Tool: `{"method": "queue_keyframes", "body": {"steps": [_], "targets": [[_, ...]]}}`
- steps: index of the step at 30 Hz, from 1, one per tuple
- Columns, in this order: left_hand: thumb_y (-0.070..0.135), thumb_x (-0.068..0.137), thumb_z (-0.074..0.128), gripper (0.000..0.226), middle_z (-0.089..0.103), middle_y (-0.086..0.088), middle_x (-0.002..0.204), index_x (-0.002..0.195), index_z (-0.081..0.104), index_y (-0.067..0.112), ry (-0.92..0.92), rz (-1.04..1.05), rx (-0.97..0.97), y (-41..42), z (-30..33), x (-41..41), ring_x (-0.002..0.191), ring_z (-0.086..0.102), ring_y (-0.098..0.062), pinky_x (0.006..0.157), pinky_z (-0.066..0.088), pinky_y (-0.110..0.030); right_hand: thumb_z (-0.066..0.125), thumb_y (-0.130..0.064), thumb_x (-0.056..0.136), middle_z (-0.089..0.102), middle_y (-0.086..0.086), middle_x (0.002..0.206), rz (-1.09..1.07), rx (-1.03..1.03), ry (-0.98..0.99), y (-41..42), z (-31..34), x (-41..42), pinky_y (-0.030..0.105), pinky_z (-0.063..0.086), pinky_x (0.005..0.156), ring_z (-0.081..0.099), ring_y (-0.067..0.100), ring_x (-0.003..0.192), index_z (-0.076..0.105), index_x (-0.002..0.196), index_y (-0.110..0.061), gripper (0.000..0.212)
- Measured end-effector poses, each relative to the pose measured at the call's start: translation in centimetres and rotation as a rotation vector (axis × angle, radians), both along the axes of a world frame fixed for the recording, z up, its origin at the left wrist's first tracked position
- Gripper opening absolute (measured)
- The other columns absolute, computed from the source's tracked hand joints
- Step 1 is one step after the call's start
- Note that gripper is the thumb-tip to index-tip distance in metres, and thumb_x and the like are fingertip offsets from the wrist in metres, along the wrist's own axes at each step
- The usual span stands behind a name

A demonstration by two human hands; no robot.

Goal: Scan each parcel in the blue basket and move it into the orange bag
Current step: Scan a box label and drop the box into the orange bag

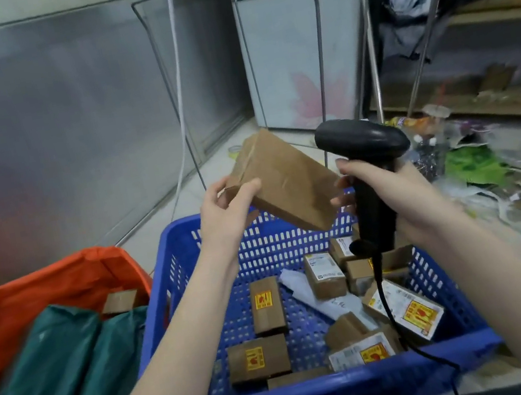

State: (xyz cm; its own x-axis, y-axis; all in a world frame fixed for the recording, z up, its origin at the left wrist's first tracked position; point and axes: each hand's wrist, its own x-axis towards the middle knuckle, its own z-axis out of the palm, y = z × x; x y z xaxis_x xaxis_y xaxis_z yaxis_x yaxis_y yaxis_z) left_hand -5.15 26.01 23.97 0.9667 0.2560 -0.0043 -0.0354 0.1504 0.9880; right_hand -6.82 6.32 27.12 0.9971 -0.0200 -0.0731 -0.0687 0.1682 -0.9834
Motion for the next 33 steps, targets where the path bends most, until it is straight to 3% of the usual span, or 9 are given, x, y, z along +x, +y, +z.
{"method": "queue_keyframes", "body": {"steps": [3,6,13,17,19,21,26,29,33], "targets": [[0.011,0.085,0.068,0.036,0.063,-0.001,0.114,0.111,0.05,0.027,-0.034,0.01,-0.052,-1.0,-0.9,-0.9,0.101,0.065,-0.015,0.081,0.058,-0.032,0.067,-0.021,0.088,0.066,0.012,0.089,-0.022,0.028,0.008,-0.1,-0.2,-0.5,0.028,0.055,0.056,0.071,0.026,0.075,0.061,0.112,-0.008,0.028],[0.006,0.084,0.067,0.047,0.057,0.002,0.117,0.12,0.044,0.024,-0.065,0.033,-0.047,-1.7,-2.0,-1.2,0.105,0.062,-0.016,0.085,0.057,-0.035,0.067,-0.026,0.088,0.069,0.015,0.097,-0.047,0.057,0.049,-0.2,-1.0,-0.5,0.03,0.058,0.058,0.073,0.027,0.079,0.061,0.11,-0.005,0.031],[0.001,0.072,0.071,0.066,0.033,-0.001,0.128,0.118,0.033,0.03,-0.386,0.137,0.468,-3.5,-2.6,-1.2,0.116,0.041,-0.001,0.082,0.046,-0.01,0.068,-0.034,0.086,0.073,0.015,0.099,-0.021,0.129,0.127,-1.3,-2.3,0.6,0.035,0.06,0.067,0.073,0.031,0.086,0.06,0.112,-0.008,0.037],[-0.008,0.075,0.067,0.069,0.018,-0.001,0.143,0.122,0.039,0.033,-0.587,0.044,0.61,-4.1,-3.2,-1.0,0.137,0.02,0.002,0.1,0.049,-0.036,0.068,-0.035,0.085,0.073,0.014,0.097,-0.021,0.13,0.127,-1.8,-2.1,1.2,0.035,0.059,0.065,0.073,0.032,0.085,0.06,0.109,-0.008,0.037],[-0.012,0.076,0.063,0.07,0.013,-0.001,0.148,0.125,0.039,0.032,-0.624,-0.02,0.647,-4.2,-3.4,-1.0,0.14,0.014,0.005,0.099,0.049,-0.048,0.068,-0.036,0.085,0.074,0.01,0.09,-0.033,0.136,0.125,-1.9,-2.0,1.4,0.035,0.06,0.065,0.073,0.028,0.076,0.06,0.105,-0.01,0.034],[-0.017,0.076,0.06,0.069,0.011,-0.001,0.149,0.124,0.04,0.03,-0.676,-0.058,0.698,-4.4,-3.5,-1.1,0.136,0.01,0.018,0.096,0.051,-0.05,0.069,-0.038,0.084,0.072,0.004,0.079,-0.059,0.151,0.137,-2.1,-1.9,1.5,0.038,0.06,0.067,0.071,0.023,0.064,0.06,0.104,-0.011,0.035],[-0.015,0.078,0.058,0.059,0.014,-0.003,0.145,0.118,0.043,0.025,-0.775,-0.094,0.766,-4.5,-4.0,-1.4,0.137,0.007,0.018,0.092,0.053,-0.037,0.073,-0.038,0.078,0.074,0.003,0.091,-0.048,0.192,0.152,-2.3,-1.4,1.5,0.029,0.055,0.058,0.071,0.016,0.064,0.062,0.112,-0.013,0.044],[-0.02,0.075,0.059,0.065,0.015,-0.002,0.147,0.118,0.042,0.026,-0.779,-0.086,0.774,-4.6,-4.5,-1.5,0.139,0.008,0.014,0.094,0.051,-0.027,0.075,-0.019,0.078,0.076,-0.001,0.077,-0.053,0.183,0.131,-2.0,-1.7,1.2,0.023,0.053,0.053,0.071,0.01,0.063,0.06,0.118,-0.007,0.044],[-0.017,0.08,0.054,0.077,0.02,0.016,0.149,0.13,0.033,0.038,-0.542,-0.108,0.528,-4.8,-4.2,-1.7,0.14,0.025,0.0,0.099,0.046,-0.017,0.078,-0.01,0.074,0.076,0.002,0.087,-0.117,0.154,0.104,-1.5,-2.1,1.3,0.026,0.056,0.057,0.073,0.015,0.074,0.059,0.118,-0.006,0.048]]}}
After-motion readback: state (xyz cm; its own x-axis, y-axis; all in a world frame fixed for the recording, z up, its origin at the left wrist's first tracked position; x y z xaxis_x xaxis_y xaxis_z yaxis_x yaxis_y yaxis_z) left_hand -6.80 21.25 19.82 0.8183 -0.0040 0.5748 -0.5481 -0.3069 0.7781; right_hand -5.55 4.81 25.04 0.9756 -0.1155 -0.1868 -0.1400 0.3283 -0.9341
